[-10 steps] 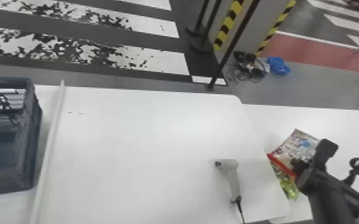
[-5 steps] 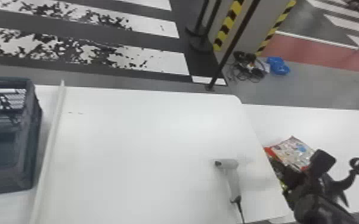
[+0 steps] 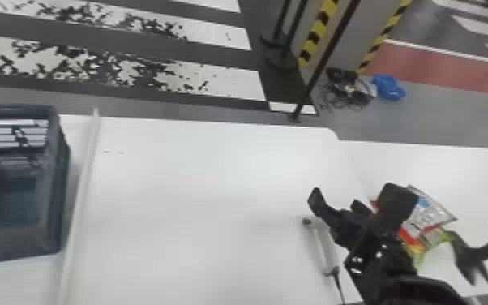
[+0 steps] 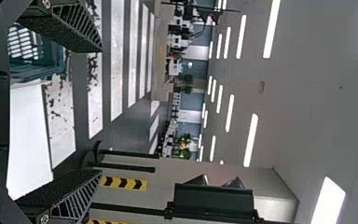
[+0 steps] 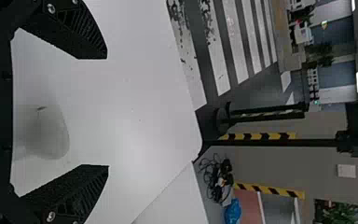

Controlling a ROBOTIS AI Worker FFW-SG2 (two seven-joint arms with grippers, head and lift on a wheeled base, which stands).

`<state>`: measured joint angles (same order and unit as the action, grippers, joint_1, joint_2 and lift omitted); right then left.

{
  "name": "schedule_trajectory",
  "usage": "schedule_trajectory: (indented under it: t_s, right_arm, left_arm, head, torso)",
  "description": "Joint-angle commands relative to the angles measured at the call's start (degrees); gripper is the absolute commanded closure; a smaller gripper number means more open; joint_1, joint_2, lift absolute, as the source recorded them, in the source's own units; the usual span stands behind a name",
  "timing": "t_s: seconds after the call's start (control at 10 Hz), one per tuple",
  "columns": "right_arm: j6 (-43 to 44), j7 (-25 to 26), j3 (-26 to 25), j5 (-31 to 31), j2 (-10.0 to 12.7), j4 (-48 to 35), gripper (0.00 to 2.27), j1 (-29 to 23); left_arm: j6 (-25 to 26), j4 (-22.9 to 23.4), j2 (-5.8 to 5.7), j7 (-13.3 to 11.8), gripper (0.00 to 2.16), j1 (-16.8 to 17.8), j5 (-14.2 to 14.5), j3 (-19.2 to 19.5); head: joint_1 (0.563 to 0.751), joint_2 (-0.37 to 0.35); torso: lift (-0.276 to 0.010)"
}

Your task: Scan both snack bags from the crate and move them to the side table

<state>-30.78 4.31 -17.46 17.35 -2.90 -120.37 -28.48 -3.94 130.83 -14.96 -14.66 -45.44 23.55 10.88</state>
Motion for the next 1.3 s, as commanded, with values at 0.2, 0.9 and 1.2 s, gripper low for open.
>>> schedule_trajectory:
  t_s: [0.2,0.9,1.2]
  right_arm:
    - [-1.0,-3.1,10.2,-3.5,3.0,-13.0,0.1,-7.1]
    - [6.7,-3.1,19.7,-12.0,3.0,-20.6,0.1,-14.0]
    - [21.1,-2.7,19.7,-10.9,3.0,-17.8,0.1,-18.3]
  left_arm:
    - [8.1,0.8,2.48,2.9,0.07,0.4,-1.4,-2.7]
    - [12.3,0.6,2.22,5.9,0.07,0.7,-7.6,-7.5]
    - [2.7,-1.3,1.69,5.4,0.06,0.9,-9.4,-10.2]
  head:
    - [0.695,-0.113]
    - [0.695,0.033]
    - [0.695,0.002]
  torso:
    - [-0.029]
    - [-0.029]
    - [-0.029]
